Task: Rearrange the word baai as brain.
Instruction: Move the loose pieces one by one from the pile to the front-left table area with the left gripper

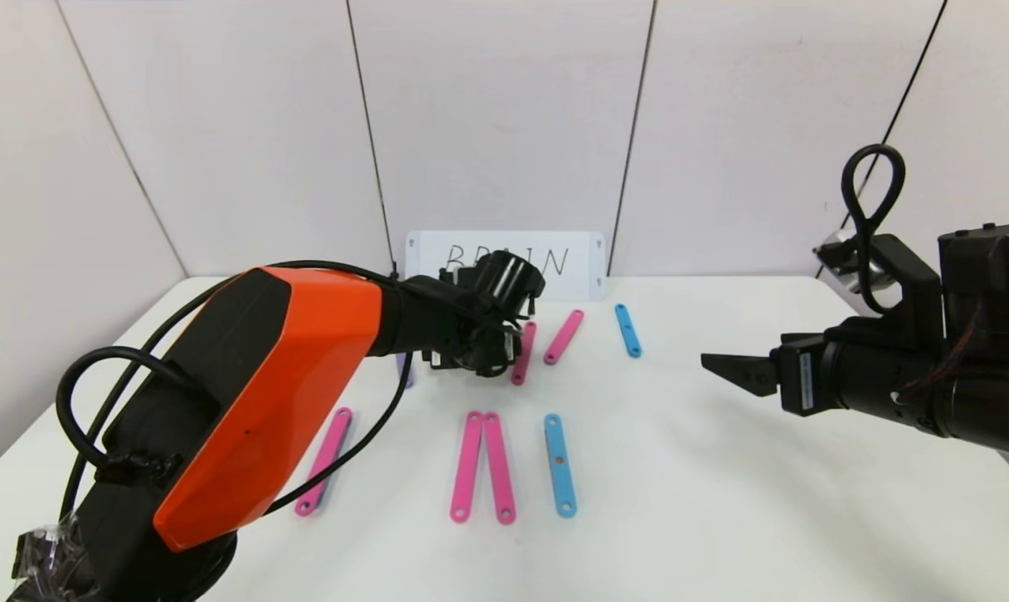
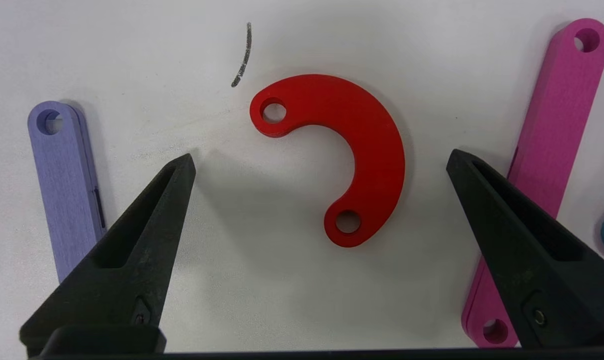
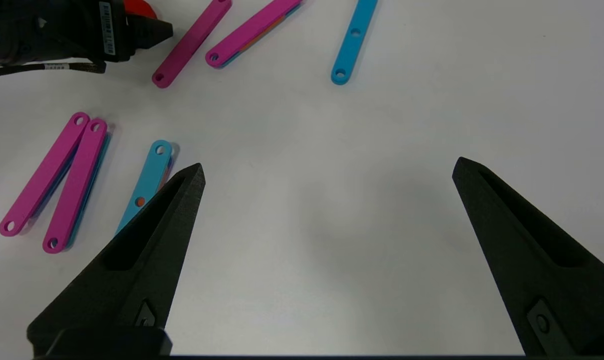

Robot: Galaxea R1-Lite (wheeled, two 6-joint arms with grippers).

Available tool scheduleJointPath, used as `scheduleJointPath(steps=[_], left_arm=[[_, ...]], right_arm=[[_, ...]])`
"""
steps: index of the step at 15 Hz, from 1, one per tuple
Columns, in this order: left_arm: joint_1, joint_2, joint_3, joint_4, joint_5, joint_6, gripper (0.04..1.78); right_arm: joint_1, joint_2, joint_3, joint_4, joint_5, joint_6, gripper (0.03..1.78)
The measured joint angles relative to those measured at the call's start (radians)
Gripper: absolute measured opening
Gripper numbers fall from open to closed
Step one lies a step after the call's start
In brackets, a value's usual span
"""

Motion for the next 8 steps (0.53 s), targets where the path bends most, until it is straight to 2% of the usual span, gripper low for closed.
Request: scheduleJointPath(steps=[2,4,8], left_arm=[[0.000,0.002,-0.001,0.000,0.000,-0.001,1.64],[0.000,0.005,-0.001,0.000,-0.001,-0.003,1.46],[0.000,0.011,-0.001,0.000,-0.001,-0.008,0.79]], right_arm=[[0.000,0.000,0.000,0.000,0.000,0.000,1.73],[0.000,0.000,0.000,0.000,0.000,0.000,1.73],[0.000,0.000,0.000,0.000,0.000,0.000,1.73]])
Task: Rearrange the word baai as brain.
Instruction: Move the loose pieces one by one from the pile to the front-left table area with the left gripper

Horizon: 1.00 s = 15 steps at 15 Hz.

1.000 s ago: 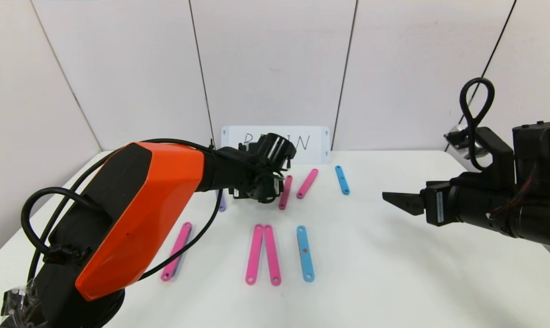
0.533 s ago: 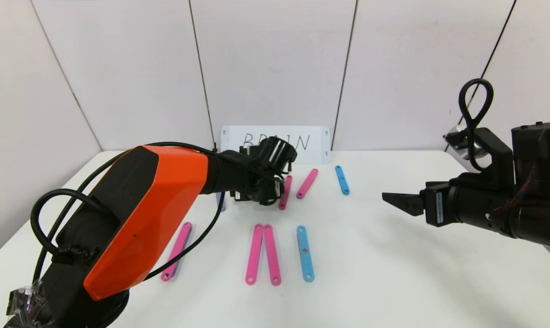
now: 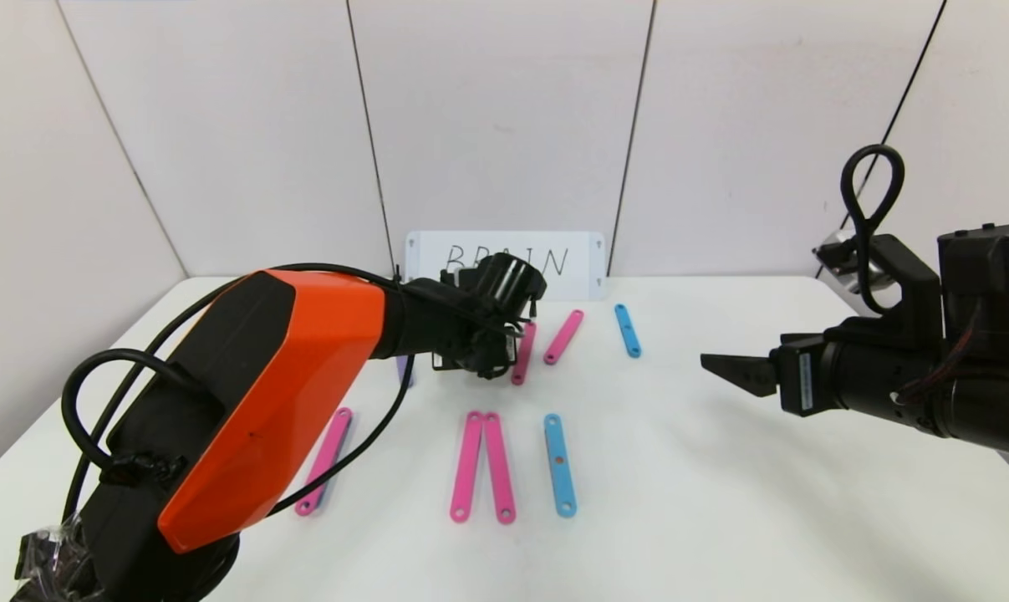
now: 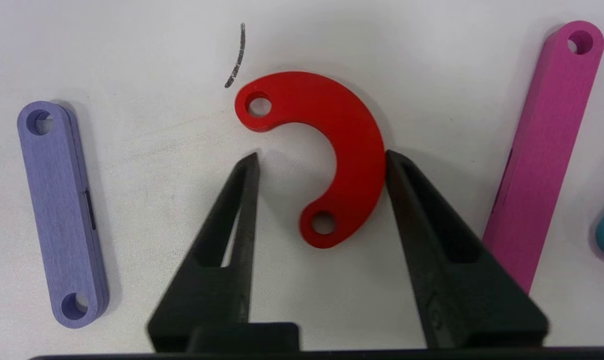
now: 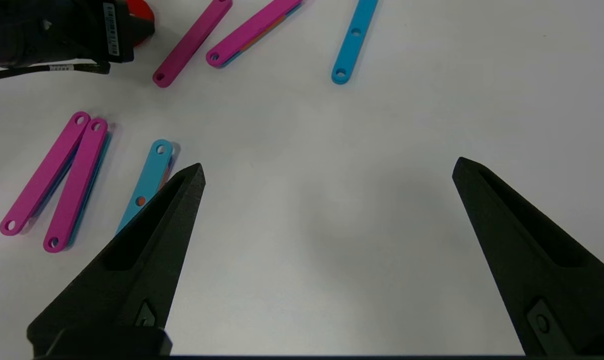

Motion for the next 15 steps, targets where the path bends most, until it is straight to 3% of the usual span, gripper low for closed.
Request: scheduleJointPath(steps=[2,4,15], left_arm=[[0.001,0.004,0.000,0.000,0.000,-0.002,0.50],[0.001,0.007,0.000,0.000,0.001,-0.001,0.33],[0.001,-0.009,0.011,0.017,0.002,-0.001,0.31]], right_arm=[[0.000,0.000,0.000,0.000,0.001,0.000,1.73],[0.000,0.000,0.000,0.000,0.001,0.000,1.73],[0.001,0.003,0.000,0.000,0.000,0.000,1.73]])
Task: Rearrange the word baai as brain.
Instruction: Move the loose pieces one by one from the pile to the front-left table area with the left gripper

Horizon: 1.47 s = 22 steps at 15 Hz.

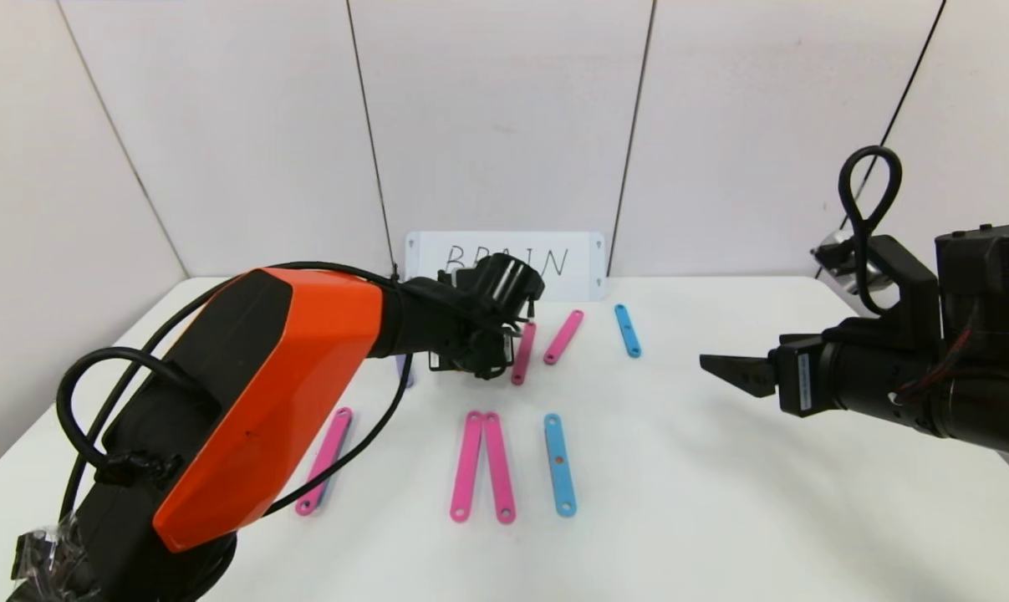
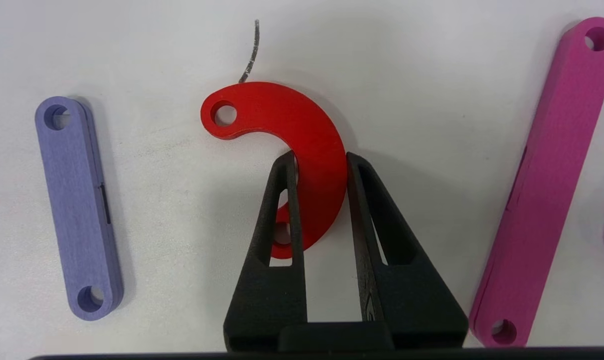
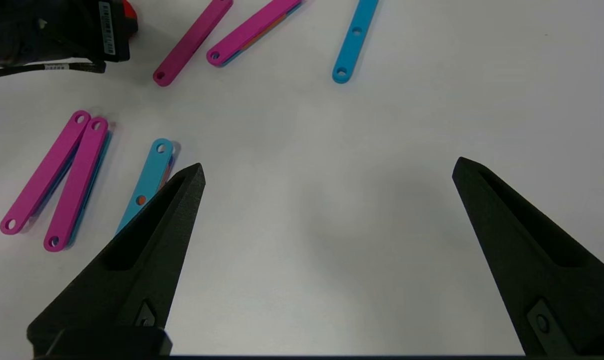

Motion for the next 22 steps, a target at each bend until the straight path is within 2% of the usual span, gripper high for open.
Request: scheduleJointPath(steps=[14,18,20,22], left_arm=[[0.009,-0.071,0.005,0.015,0.003,0.005,0.31],[0.020,-0.125,0.008,0.105,-0.009,0.010,0.31],[0.031,-0.169,0.017,0.186,-0.046,0.020,0.31],[0.047,-0.231,0.052,0.229,-0.136,0.073,0.31]], right_arm=[[-0.004,0.004,-0.001,0.001,0.000,0.003,1.73],[-0.007,0.004,-0.003,0.001,0.000,0.004,1.73],[-0.008,0.004,-0.003,0.001,0.000,0.004,1.73],[-0.008,0.004,-0.003,0.001,0.000,0.004,1.73]])
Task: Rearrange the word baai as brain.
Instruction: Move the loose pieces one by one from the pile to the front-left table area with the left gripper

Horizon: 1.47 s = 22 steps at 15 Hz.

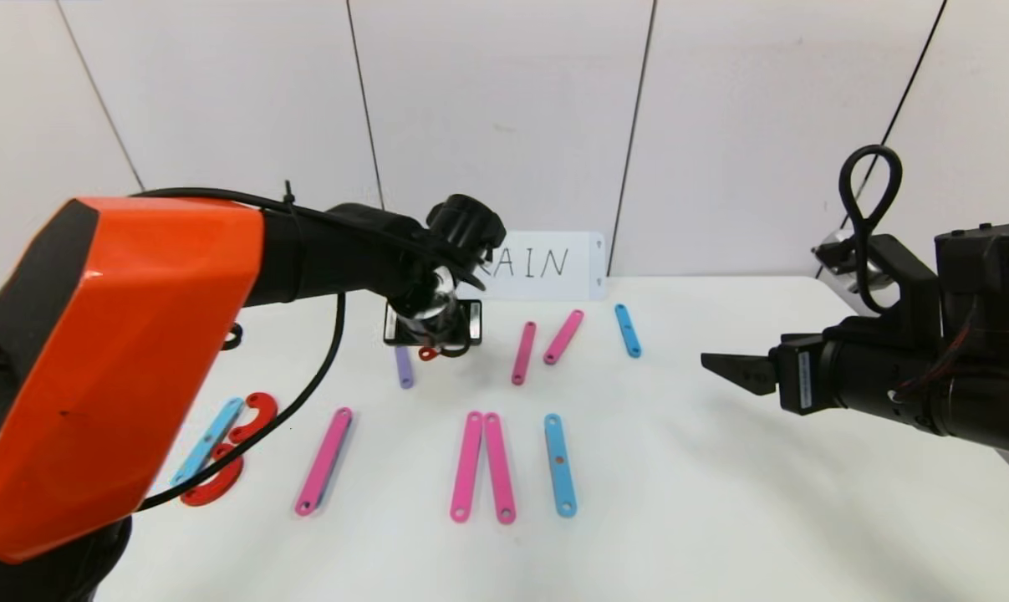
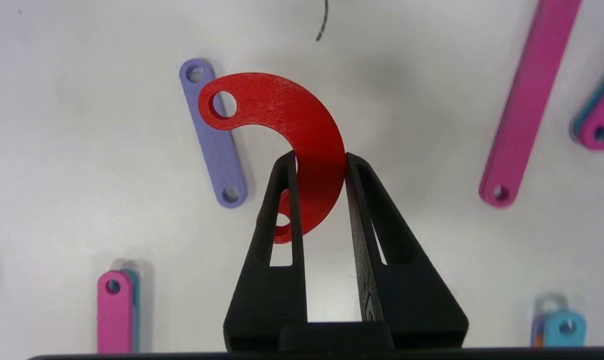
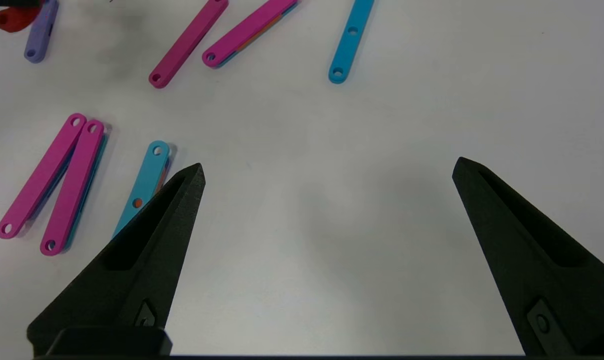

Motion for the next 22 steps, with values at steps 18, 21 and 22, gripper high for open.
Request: scheduleJointPath(steps=[18,21,22], left_arm=[[0.143,-0.297,0.581,-0.132,-0.367,0.451,0.31],[0.144,-0.272,0.583,-0.135,-0.365,0.431,0.31],[0.144,-0.266,0.583,-0.135,-0.357,0.430,0.31]], right_arm=[[0.003,0.003,0.002,0.000,0.002,-0.002,1.73],[0.003,0.004,0.003,0.000,0.000,-0.003,1.73],[0.003,0.004,0.003,0.000,0.000,-0.003,1.73]])
